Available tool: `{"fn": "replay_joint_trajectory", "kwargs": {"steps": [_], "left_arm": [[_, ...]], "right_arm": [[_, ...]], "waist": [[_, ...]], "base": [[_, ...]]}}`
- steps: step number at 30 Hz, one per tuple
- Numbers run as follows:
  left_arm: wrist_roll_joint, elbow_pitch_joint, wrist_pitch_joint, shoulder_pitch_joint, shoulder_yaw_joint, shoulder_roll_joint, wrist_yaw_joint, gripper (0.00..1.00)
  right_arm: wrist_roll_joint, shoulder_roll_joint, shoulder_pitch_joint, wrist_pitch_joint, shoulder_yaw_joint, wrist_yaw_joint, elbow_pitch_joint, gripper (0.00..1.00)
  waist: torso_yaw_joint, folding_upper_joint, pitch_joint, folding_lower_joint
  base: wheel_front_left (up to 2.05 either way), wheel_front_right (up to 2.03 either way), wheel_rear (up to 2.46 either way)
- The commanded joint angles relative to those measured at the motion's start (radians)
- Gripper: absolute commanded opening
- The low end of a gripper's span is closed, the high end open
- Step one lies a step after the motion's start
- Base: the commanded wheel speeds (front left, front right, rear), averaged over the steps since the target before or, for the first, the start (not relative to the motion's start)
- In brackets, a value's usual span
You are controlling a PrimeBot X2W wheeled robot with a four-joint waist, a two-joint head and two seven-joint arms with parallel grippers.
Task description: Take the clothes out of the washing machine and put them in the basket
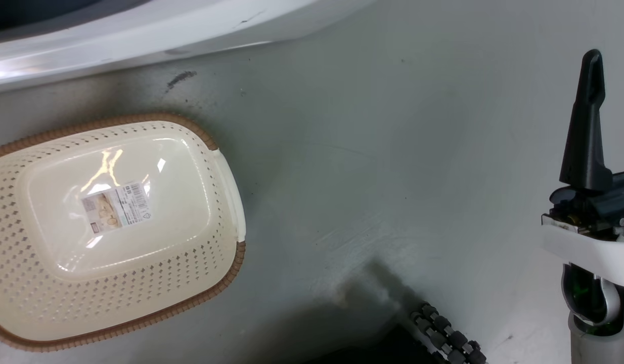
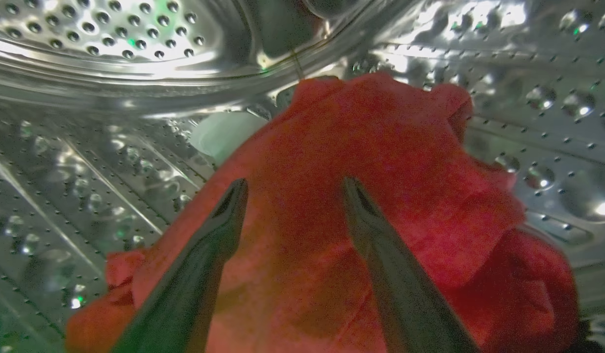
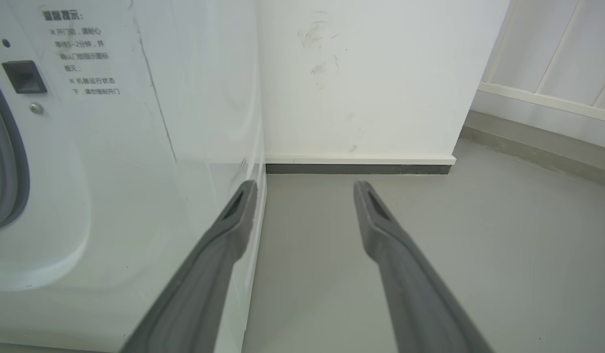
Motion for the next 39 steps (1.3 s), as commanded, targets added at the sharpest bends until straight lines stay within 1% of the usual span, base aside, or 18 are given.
{"fn": "replay_joint_trajectory", "kwargs": {"steps": [1, 6, 10, 14, 19, 20, 21, 22, 30, 34, 39], "left_arm": [[-0.005, 0.018, 0.03, -0.021, -0.005, 0.003, -0.001, 1.0], [-0.007, 0.061, 0.147, -0.093, -0.04, 0.012, -0.006, 1.0], [-0.025, 0.084, 0.218, -0.125, -0.055, 0.011, -0.007, 1.0], [-0.032, 0.095, 0.244, -0.125, -0.076, 0.022, -0.007, 1.0], [-0.038, 0.104, 0.241, -0.11, -0.092, 0.047, -0.007, 1.0], [-0.036, 0.105, 0.239, -0.105, -0.096, 0.052, -0.007, 0.65], [-0.034, 0.106, 0.233, -0.102, -0.099, 0.056, -0.007, 0.11], [-0.037, 0.106, 0.229, -0.101, -0.1, 0.059, -0.007, 0.0], [-0.071, 0.108, 0.196, -0.085, -0.101, 0.053, -0.007, 0.0], [-0.084, 0.096, 0.135, -0.075, -0.114, 0.048, -0.007, 0.0], [-0.116, 0.1, 0.062, -0.021, -0.126, 0.035, -0.007, 0.0]], "right_arm": [[0.01, 0.001, -0.018, -0.002, 0.003, -0.001, -0.011, 1.0], [0.029, 0.001, -0.028, -0.002, 0.007, -0.001, -0.033, 1.0], [0.041, 0.001, -0.026, -0.002, 0.011, -0.001, -0.042, 1.0], [0.051, 0.001, -0.023, -0.002, 0.017, -0.001, -0.043, 1.0], [0.066, 0.001, -0.026, -0.002, 0.013, -0.001, -0.045, 1.0], [0.068, 0.001, -0.025, -0.002, 0.012, -0.001, -0.045, 1.0], [0.069, 0.001, -0.023, -0.002, 0.011, -0.001, -0.045, 1.0], [0.068, 0.001, -0.023, -0.002, 0.012, -0.001, -0.044, 1.0], [0.056, 0.001, -0.024, -0.002, 0.008, -0.001, -0.037, 1.0], [0.05, 0.001, -0.021, -0.002, 0.005, -0.001, -0.028, 1.0], [0.017, 0.001, -0.012, -0.002, 0.018, -0.001, -0.014, 1.0]], "waist": [[-0.013, 0.0001, 0.02, -0.0002], [-0.026, 0.0001, 0.051, -0.0002], [-0.033, 0.0001, 0.063, -0.0002], [-0.04, 0.0001, 0.067, -0.0002], [-0.047, 0.0001, 0.07, -0.0002], [-0.048, 0.0001, 0.07, -0.0002], [-0.048, 0.0001, 0.07, -0.0002], [-0.048, 0.0001, 0.07, -0.0002], [-0.043, 0.0001, 0.053, -0.0002], [-0.033, 0.0001, 0.029, -0.0002], [-0.009, 0.0001, -0.035, -0.0002]], "base": [[0.0, 0.0, 0.0], [0.0, 0.0, 0.0], [0.0, 0.0, 0.0], [0.0, 0.0, 0.0], [0.0, 0.0, 0.0], [0.0, 0.0, 0.0], [0.0, 0.0, 0.0], [0.0, 0.0, 0.0], [0.0, 0.0, 0.0], [0.0, 0.0, 0.0], [0.0, 0.0, 0.0]]}}
